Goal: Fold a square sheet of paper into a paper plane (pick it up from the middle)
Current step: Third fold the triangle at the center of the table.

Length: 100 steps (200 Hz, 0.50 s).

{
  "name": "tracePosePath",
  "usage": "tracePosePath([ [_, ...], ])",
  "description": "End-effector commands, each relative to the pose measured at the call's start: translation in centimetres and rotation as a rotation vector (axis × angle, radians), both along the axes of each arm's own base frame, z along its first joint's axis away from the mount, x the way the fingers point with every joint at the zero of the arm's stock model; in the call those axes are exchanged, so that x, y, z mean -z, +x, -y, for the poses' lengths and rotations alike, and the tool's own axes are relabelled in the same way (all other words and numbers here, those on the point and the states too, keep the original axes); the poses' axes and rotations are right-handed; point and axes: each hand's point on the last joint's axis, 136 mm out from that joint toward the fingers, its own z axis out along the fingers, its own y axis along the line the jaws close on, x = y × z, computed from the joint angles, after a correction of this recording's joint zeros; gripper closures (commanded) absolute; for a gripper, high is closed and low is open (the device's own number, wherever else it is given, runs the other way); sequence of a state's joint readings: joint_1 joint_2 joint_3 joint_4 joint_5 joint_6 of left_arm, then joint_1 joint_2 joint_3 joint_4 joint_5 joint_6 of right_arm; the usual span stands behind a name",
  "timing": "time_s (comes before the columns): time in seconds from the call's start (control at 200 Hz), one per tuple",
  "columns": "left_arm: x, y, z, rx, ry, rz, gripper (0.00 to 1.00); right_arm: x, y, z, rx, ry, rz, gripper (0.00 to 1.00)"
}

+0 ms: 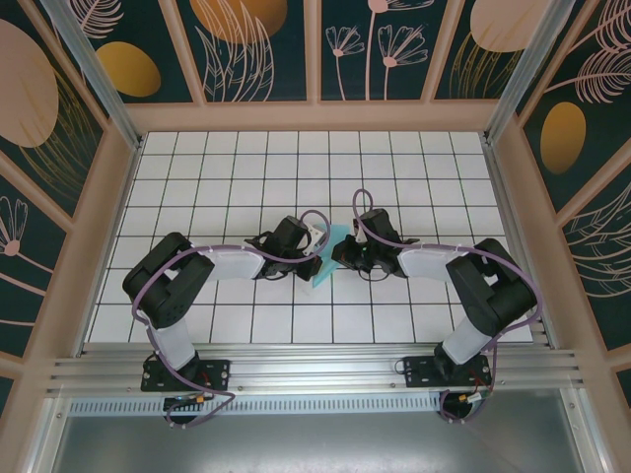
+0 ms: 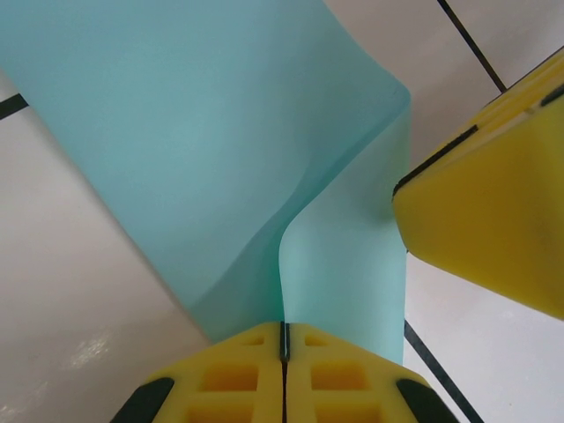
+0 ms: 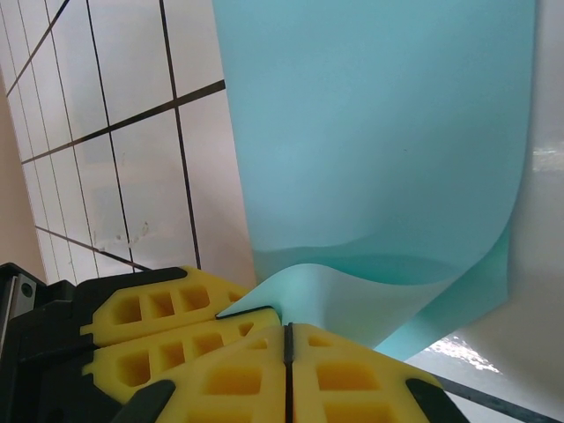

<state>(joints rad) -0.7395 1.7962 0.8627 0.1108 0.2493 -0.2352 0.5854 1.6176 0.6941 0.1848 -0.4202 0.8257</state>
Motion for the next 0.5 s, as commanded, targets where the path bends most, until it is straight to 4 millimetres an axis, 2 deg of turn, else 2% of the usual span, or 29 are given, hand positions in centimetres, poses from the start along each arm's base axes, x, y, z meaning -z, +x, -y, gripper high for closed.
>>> tracePosePath([
  [0.0, 0.17, 0.52, 0.05, 0.012, 0.017, 0.021, 0.91, -0.97, -0.11, -0.62, -0.016, 0.035, 0.021, 0.9],
  [0.215, 0.37, 0.42, -0.1, 0.017, 0.025, 0.025, 0.91, -1.55, -0.43, -1.12, -0.039, 0.06, 0.027, 0.9],
  [0.495, 0.94, 0.22, -0.29, 0.017, 0.033, 0.014, 0.91, -1.12, -0.78, -1.51, -0.036, 0.084, 0.013, 0.9],
])
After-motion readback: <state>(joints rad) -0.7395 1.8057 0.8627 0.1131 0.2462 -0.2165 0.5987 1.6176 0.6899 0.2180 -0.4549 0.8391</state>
